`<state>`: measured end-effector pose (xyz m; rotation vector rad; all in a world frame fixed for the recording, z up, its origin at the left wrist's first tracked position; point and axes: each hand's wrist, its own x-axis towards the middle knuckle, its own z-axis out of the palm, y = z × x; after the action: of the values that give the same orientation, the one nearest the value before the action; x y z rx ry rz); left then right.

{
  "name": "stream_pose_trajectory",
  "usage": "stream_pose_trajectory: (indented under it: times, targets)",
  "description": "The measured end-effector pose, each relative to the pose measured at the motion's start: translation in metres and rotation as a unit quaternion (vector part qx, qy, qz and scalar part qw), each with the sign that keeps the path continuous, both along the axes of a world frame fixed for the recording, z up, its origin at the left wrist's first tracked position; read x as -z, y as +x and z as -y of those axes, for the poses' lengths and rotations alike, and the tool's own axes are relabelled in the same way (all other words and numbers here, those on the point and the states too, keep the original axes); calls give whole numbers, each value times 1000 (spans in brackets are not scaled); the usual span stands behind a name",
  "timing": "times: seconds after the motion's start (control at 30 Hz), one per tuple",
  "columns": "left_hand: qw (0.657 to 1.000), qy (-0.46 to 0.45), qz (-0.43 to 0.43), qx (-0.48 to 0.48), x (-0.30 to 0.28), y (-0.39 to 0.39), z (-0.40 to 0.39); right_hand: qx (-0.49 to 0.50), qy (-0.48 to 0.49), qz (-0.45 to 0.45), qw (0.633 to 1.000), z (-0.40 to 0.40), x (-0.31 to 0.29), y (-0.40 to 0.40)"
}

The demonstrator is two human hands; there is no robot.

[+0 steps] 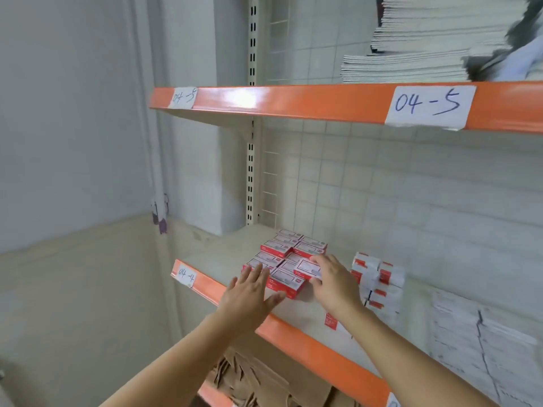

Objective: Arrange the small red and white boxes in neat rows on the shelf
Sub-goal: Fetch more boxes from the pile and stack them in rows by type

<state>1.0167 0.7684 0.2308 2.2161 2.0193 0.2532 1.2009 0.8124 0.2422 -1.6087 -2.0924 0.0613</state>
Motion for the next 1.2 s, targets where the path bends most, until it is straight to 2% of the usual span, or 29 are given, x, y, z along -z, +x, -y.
stream_pose_trajectory:
  times: [0.17, 0.4, 0.73, 0.87, 0.97, 1.07, 1.2]
  targets:
    - [1000, 5, 4, 20, 0, -7, -37, 31, 30, 49, 998, -23, 5, -9]
    - [998, 26, 42, 47, -5, -20, -92, 53, 22, 15, 998, -48, 10, -23]
    - [981, 33, 59, 180, 14, -46, -144, 143, 28, -43, 988, -51, 19, -45]
    - [967, 99, 97, 216, 17, -54, -146, 185, 45, -39, 981, -41, 15, -59]
    - [954, 174, 131, 206, 12, -61, -143, 212, 67, -21, 975, -29, 15, -71]
    - [941, 233, 131, 207, 8, -64, -136, 226, 83, -20, 970, -15, 16, -81]
    - [939, 203, 117, 251, 12, -66, -123, 225, 79, -9, 971, -2, 25, -86]
